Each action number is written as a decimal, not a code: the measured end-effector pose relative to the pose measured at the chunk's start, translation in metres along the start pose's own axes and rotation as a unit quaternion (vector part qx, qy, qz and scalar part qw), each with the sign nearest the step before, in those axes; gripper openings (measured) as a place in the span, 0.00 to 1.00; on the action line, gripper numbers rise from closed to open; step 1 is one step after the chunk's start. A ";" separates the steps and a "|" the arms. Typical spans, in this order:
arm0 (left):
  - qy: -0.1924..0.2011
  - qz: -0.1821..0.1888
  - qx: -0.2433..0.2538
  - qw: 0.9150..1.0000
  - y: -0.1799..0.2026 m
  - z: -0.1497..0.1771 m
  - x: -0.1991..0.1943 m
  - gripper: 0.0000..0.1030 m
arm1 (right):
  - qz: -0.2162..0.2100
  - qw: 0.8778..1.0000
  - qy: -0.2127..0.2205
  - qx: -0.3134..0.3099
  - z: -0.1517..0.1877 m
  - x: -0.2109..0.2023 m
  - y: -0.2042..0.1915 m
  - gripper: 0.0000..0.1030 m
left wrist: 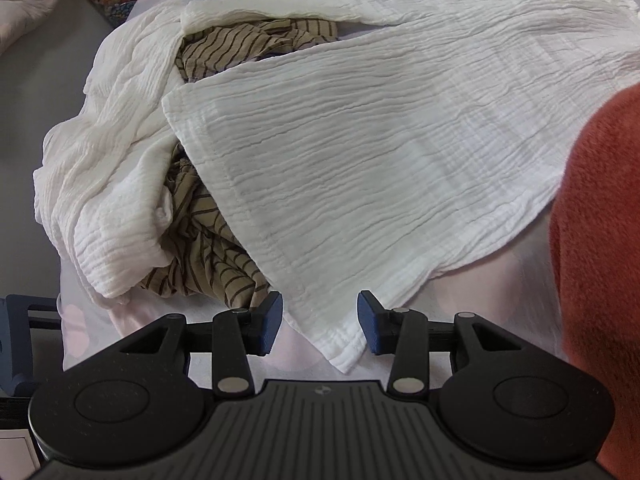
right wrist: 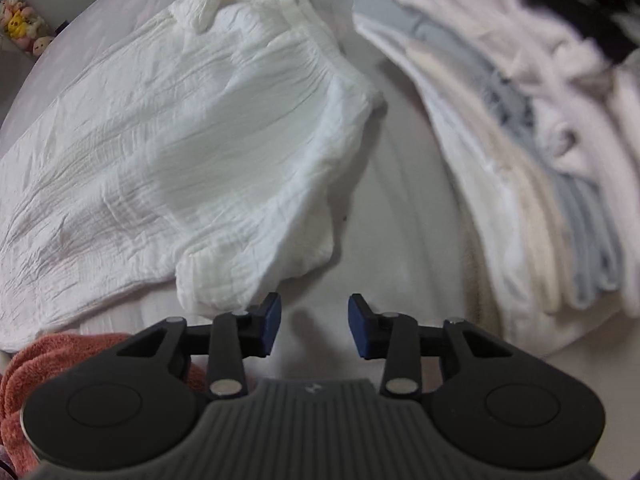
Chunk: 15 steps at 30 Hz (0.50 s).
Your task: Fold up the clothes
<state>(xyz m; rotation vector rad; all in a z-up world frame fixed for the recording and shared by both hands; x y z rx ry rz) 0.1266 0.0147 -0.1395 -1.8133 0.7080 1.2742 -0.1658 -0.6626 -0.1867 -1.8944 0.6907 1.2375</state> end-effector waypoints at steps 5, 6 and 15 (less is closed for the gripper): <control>-0.009 -0.013 0.004 1.000 0.003 -0.005 -0.001 0.38 | -0.011 1.000 0.015 0.002 -0.016 0.003 -0.015 0.40; -0.009 -0.016 0.003 1.000 0.003 -0.006 -0.002 0.38 | -0.012 1.000 0.019 0.002 -0.019 0.003 -0.018 0.43; -0.015 -0.023 -0.008 1.000 0.003 0.003 -0.005 0.38 | -0.013 0.999 0.015 0.049 -0.033 0.018 -0.012 0.55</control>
Point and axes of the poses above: each gripper's, at about its wrist camera, not at the fingertips, and x roughly the way its jaws point, y to its right, z to its underside, the point moved 3 cm from there along x, roughly the way its jaws point, and after that the axes turned 12 degrees about x, right-handed, at the moved point
